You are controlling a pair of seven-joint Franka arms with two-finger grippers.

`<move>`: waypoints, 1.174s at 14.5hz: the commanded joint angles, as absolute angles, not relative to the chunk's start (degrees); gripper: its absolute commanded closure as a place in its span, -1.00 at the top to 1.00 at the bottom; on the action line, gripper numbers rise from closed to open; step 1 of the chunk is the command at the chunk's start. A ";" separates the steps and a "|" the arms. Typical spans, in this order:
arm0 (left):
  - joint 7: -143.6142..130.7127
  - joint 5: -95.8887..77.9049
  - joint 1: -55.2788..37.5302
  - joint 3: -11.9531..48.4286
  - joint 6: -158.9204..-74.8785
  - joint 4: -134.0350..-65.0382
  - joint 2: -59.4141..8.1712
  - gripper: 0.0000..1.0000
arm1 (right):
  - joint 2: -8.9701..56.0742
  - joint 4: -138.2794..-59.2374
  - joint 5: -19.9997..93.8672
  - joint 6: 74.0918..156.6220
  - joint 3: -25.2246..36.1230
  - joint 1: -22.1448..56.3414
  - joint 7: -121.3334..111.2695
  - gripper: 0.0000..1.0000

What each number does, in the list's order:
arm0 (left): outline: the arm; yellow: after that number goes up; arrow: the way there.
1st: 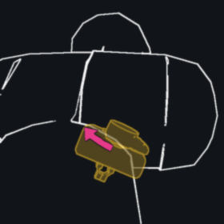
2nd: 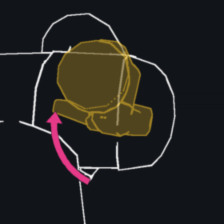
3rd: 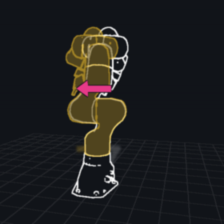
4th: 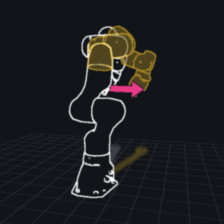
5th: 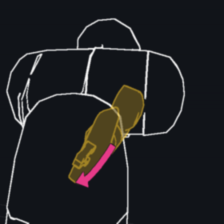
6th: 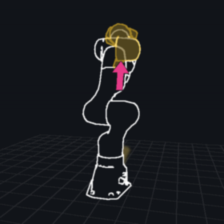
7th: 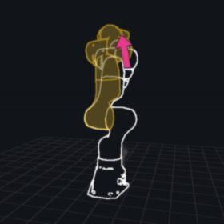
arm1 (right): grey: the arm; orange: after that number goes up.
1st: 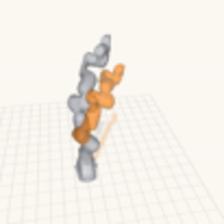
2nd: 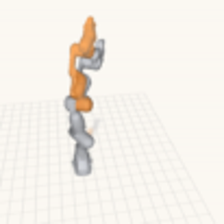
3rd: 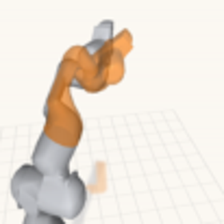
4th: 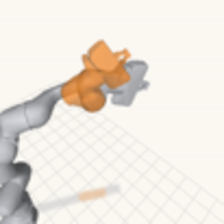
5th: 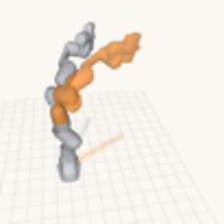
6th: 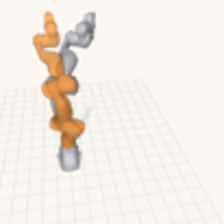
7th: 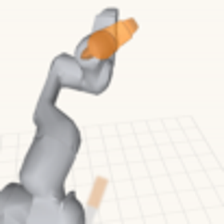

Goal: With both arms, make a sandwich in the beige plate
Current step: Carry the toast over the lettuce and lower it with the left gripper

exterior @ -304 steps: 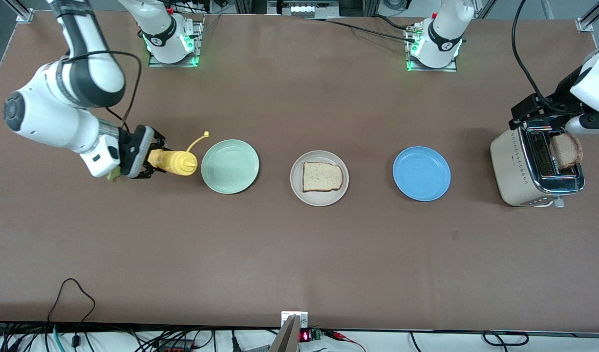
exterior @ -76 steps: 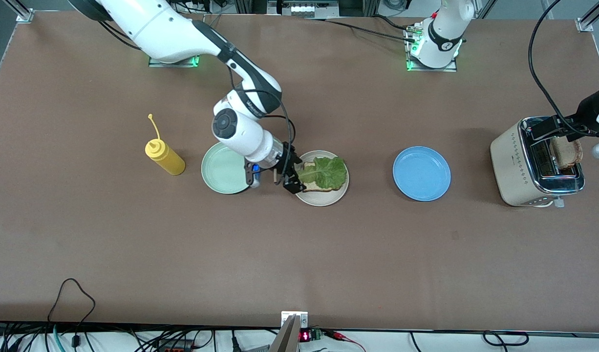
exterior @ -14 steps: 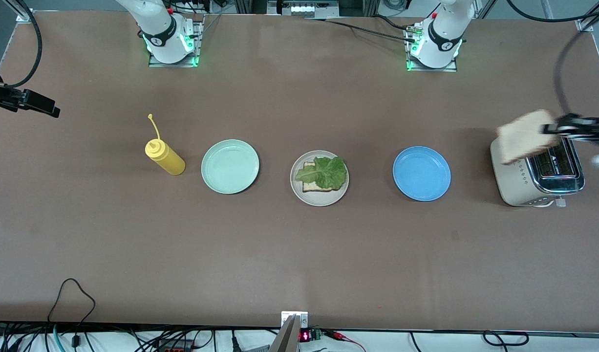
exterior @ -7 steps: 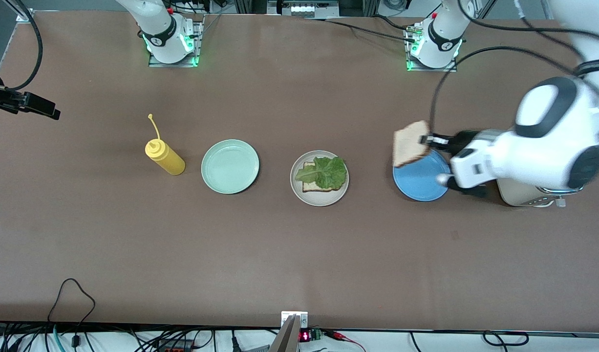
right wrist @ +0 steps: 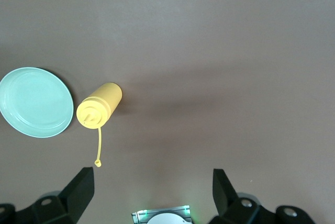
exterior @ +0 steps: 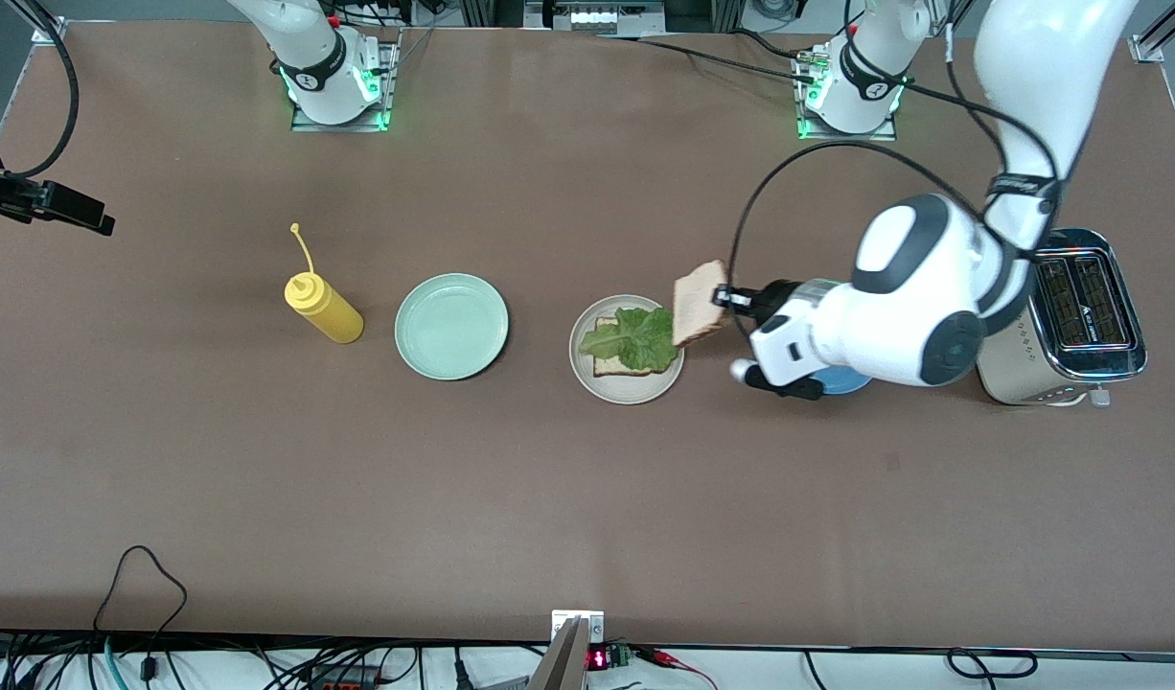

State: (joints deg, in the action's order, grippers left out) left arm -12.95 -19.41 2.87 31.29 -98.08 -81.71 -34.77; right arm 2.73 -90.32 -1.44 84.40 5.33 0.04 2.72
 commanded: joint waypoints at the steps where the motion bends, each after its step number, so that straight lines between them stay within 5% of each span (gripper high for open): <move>1: -14.33 -25.90 -1.32 29.18 -109.11 -86.55 -34.37 -0.99 | 3.08 -89.47 -0.61 84.55 5.45 -0.09 3.43 1.00; 8: 5.41 -46.82 -0.27 28.92 -123.47 -98.60 -35.33 -0.99 | 3.16 -89.47 -0.61 84.81 5.45 -0.09 3.43 1.00; 17: 16.08 -48.96 0.26 27.78 -124.81 -99.58 -40.16 -0.99 | 3.16 -89.47 -0.62 85.34 5.45 0.44 3.43 1.00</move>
State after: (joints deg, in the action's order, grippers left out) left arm 12.91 -47.36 -0.47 27.97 -124.42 -99.25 -39.35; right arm 2.77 -90.32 -1.41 85.28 5.34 0.16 2.72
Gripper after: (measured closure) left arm 0.907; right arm 0.000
